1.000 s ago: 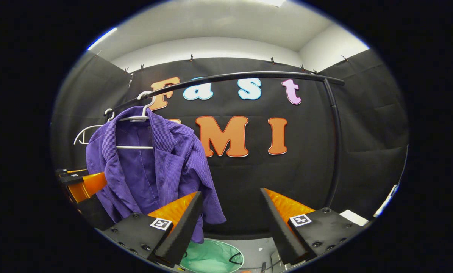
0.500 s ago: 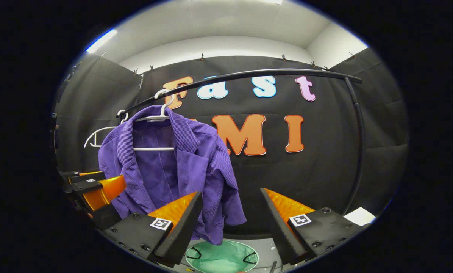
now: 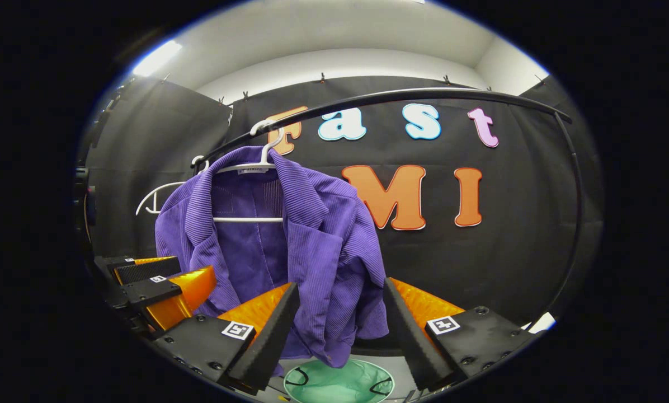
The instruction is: Grasp the clothes on the hanger with both hands and then place them into the laundry hamper below.
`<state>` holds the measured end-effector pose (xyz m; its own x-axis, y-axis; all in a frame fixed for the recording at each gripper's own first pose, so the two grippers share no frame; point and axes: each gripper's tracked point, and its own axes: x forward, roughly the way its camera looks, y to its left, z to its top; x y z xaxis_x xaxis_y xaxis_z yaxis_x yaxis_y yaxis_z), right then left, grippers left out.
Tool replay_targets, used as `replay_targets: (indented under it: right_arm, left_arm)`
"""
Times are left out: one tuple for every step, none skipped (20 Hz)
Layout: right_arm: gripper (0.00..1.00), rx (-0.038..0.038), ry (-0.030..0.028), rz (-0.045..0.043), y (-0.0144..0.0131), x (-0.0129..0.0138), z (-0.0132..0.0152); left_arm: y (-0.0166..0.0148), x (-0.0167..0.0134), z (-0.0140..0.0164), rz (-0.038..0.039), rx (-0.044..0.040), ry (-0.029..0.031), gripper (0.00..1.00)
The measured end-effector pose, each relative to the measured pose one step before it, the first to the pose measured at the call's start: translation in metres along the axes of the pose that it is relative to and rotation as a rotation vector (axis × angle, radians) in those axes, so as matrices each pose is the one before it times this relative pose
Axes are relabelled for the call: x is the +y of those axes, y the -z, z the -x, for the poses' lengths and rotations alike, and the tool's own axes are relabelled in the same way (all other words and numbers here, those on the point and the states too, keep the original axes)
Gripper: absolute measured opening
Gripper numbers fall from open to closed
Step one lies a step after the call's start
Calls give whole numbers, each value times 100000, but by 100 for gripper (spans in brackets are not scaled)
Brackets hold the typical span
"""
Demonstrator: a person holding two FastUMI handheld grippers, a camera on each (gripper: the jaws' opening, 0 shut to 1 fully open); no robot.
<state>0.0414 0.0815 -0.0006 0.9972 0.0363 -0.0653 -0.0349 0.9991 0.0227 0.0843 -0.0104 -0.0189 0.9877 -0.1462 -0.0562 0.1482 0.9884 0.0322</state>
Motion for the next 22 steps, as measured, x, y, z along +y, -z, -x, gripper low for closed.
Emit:
replay_targets:
  right_arm:
    - [97, 612, -2082, -972, 181, 412, -481]
    - [98, 621, -1539, -526, 11, 350, -526]
    - [98, 732, -719, 469, 107, 8, -441]
    - [97, 435, -516, 1194, 29, -52, -455]
    - [93, -161, -459, 1047, -98, -11, -283]
    - [89, -326, -681, 348, -163, 173, -373]
    - [89, -78, -826, 68, -80, 189, -372]
    - [100, 225, -577, 311, 122, 185, -322]
    - [100, 295, -364, 289, 133, 127, -316]
    - [99, 312, -636, 197, 4, 339, -420]
    - [99, 186, -622, 176, 68, 248, -325]
    - [98, -118, -809, 129, -17, 325, -372]
    - [98, -191, -83, 269, -17, 146, -589]
    - [98, -299, -22, 79, -72, 33, -495]
    - [98, -303, -124, -222, -14, -4, -536]
    - [98, -56, -292, -378, 6, 56, -365]
    - [98, 354, -408, -225, 139, 40, -532]
    - [98, 421, -466, -50, 180, 134, -600]
    - [98, 505, -783, -301, 224, 128, -540]
    - [98, 477, -1011, -867, 195, 193, -528]
    - [98, 711, -663, -1003, 310, 100, -537]
    - [98, 778, -169, -630, 279, 102, -549]
  left_arm:
    - [257, 139, -405, -719, 612, -594, 95]
    - [257, 99, -479, -891, 606, -635, 92]
    - [284, 126, -439, -631, 456, -823, 92]
    - [231, 232, -633, -242, 366, -947, 92]
    - [296, 363, -532, 8, 218, -1142, 92]
    - [277, 261, -552, 434, 447, -1376, 92]
    - [394, 199, -523, 426, 288, -946, 95]
    - [198, 79, -562, -84, 9, -438, 92]
    - [194, 92, -447, -799, 212, -946, 92]
    - [109, 97, -380, -1053, -97, -870, 92]
    - [90, 138, -385, -972, 95, -969, 92]
    - [28, 107, -279, -600, 13, -1219, 92]
    - [15, 340, -97, 2, -108, -1240, 91]
    - [-31, 163, -208, 618, -291, -906, 85]
    - [80, -39, -292, 748, 144, -451, 81]
    - [44, 21, -286, 591, 373, -463, 77]
    - [106, 224, -135, 418, 201, -698, 71]
    - [44, 239, -167, 462, 202, -574, 66]
    - [101, 174, -186, 742, 497, 194, 60]
    - [117, -262, -227, 1096, 1065, 2487, 54]
    - [301, -448, -201, 866, 1623, 3001, 48]
    - [65, 435, 23, -389, 877, -1297, 36]
